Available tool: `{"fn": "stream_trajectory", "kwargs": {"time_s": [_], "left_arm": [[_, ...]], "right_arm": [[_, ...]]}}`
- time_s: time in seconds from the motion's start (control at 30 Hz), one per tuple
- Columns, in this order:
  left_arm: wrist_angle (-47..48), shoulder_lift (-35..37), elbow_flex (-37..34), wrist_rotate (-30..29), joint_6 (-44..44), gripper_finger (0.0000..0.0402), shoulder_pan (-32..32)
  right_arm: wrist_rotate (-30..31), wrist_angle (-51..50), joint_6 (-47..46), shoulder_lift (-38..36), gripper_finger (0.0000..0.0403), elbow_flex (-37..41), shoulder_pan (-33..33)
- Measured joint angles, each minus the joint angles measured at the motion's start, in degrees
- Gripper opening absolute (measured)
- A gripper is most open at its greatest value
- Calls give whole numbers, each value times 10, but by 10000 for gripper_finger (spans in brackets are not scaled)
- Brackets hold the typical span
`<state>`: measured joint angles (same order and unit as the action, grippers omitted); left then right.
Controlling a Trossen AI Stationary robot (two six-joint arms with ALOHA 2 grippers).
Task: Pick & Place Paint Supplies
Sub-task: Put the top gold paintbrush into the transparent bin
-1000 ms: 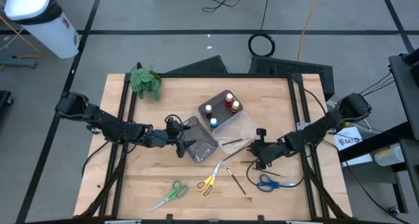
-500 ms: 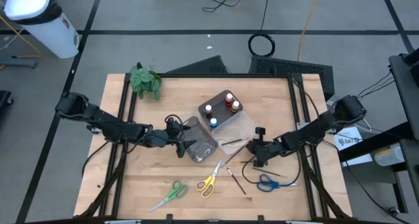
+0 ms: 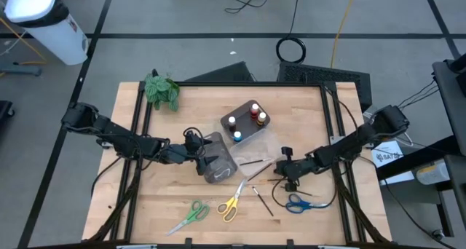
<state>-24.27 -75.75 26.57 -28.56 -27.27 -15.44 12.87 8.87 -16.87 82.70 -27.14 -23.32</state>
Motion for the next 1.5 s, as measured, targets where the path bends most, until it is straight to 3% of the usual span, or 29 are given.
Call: {"fn": "stream_trajectory", "kwargs": {"time_s": [0.3, 0.47, 0.93, 1.13, 1.33, 1.5], "left_arm": [[0, 0, 0, 0, 0, 365, 0], [0, 0, 0, 0, 0, 365, 0], [0, 0, 0, 0, 0, 365, 0], [0, 0, 0, 0, 0, 365, 0], [0, 0, 0, 0, 0, 365, 0], [0, 0, 0, 0, 0, 365, 0]], "right_arm": [[131, -7, 11, -23, 1, 1, -8], [141, -12, 20, -19, 1, 1, 2], [63, -22, -7, -19, 13, 1, 7], [5, -25, 12, -19, 62, 0, 7], [5, -34, 20, -20, 116, 0, 8], [3, -33, 26, -25, 137, 0, 8]]}}
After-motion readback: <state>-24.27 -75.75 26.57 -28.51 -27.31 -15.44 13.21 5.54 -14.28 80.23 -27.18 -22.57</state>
